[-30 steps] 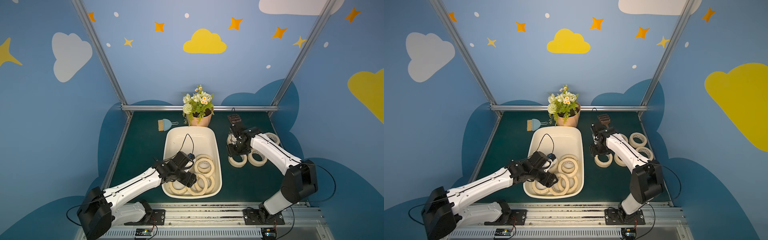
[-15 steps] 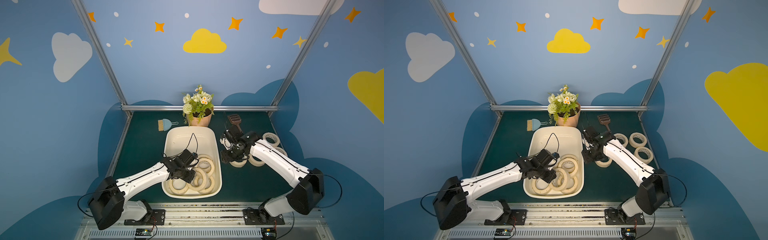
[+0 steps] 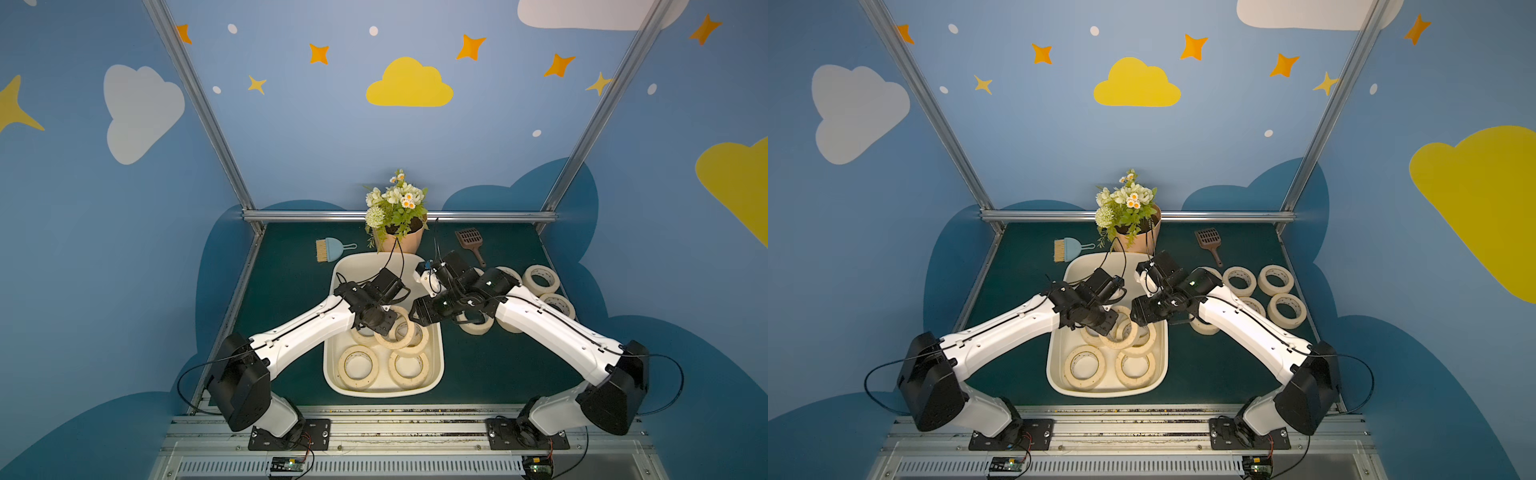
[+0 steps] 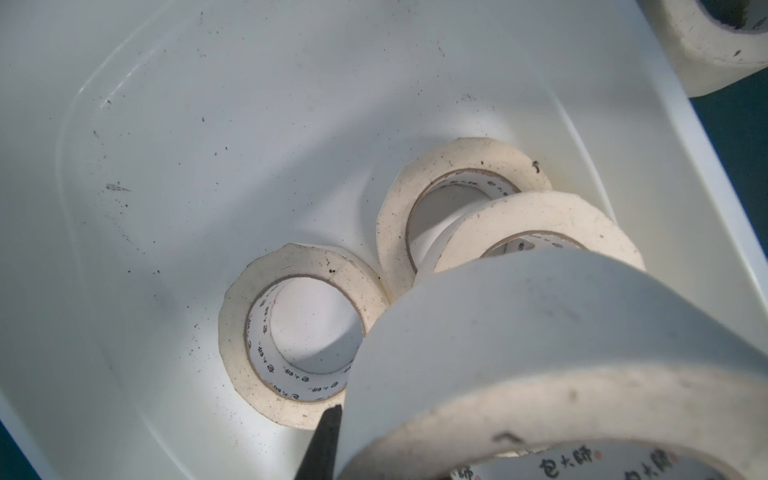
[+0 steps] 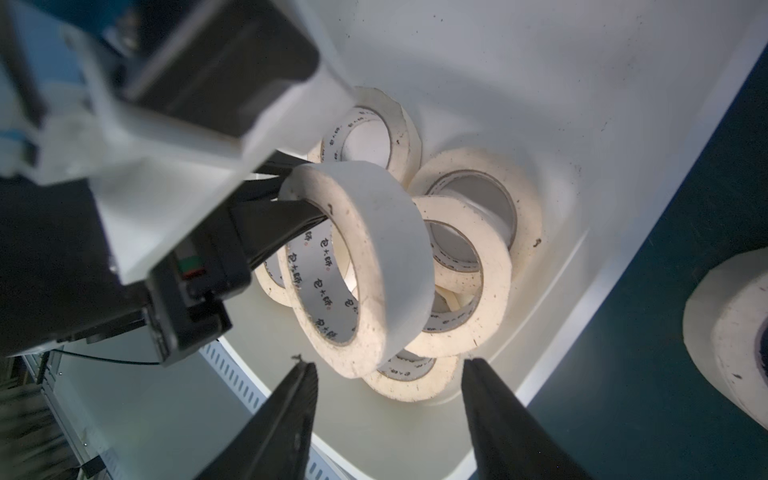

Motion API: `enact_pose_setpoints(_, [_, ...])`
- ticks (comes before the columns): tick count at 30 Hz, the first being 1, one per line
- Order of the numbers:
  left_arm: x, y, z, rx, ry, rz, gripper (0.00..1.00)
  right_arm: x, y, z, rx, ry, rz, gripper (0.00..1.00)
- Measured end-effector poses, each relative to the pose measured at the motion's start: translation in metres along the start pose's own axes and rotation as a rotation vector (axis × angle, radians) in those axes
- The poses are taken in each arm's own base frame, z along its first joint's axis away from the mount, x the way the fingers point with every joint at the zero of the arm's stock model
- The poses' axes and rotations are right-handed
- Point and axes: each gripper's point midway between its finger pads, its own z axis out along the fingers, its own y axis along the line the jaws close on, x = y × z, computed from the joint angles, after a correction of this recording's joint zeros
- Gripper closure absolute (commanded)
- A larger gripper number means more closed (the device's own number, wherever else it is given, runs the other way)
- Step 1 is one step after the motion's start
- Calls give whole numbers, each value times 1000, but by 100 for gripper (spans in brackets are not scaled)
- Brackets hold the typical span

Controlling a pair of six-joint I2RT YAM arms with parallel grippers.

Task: Take out the art tape in the storage box
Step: Pick up the art tape from the storage box.

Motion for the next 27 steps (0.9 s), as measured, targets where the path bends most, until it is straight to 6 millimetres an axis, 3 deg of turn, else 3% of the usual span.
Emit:
enact_pose_setpoints(5, [-14,-5,-10,28,-33,-4,96,-5,-3,11,9,0,9,40])
enact_pose_setpoints(8, [-15,-10,-11,56,-39,-4,96,-4,-10,26,35,27,15,56])
enact_pose_setpoints(12, [-11,-11,-8,73,-21,-12,94,-2,-11,38,47,56,6,98])
enact_pose_setpoints(13, [-14,-13,-11,87,-36,-18,90,0,-17,40,85,62,2,100])
enact_pose_setpoints(16, [-15,-14,-16,92,-62,-19,65,4,-22,45,102,83,16,100])
enact_pose_setpoints(18, [-20,-18,-22,123,-98,-18,33,5,-25,44,115,87,21,100])
enact_pose_setpoints(21, [-21,-25,-37,182,-163,-15,6,0,-35,42,136,74,40,100])
enact_pose_setpoints(23, [-20,-27,-50,212,-219,-12,0,-3,-42,40,150,67,56,100])
enact_pose_setpoints(27, [-19,-25,-79,242,-341,-15,0,-12,-63,29,190,49,100,100])
